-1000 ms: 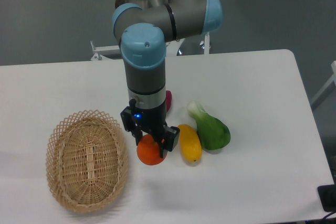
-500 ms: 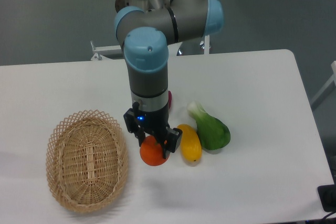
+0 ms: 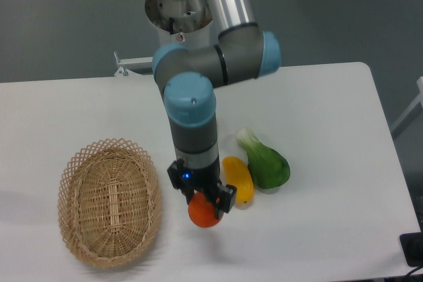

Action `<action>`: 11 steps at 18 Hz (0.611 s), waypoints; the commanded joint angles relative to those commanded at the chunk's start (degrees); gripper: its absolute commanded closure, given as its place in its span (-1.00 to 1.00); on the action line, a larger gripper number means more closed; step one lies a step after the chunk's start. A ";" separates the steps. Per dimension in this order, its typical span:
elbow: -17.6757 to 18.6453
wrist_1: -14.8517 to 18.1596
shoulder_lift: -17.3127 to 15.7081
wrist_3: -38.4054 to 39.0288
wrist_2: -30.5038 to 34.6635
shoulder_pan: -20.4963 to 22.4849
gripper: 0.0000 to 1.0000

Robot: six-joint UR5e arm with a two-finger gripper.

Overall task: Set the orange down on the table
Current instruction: 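Move the held orange slightly away from the yellow fruit, staying low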

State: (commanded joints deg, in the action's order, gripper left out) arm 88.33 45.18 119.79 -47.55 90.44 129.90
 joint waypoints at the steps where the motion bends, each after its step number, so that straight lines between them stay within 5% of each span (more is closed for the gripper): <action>1: 0.09 0.00 0.53 0.17 0.09 0.00 -0.34; 11: 1.49 0.09 3.43 8.09 1.14 -1.23 -0.36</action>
State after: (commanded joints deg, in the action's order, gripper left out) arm 89.82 45.26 123.22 -39.46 91.58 128.67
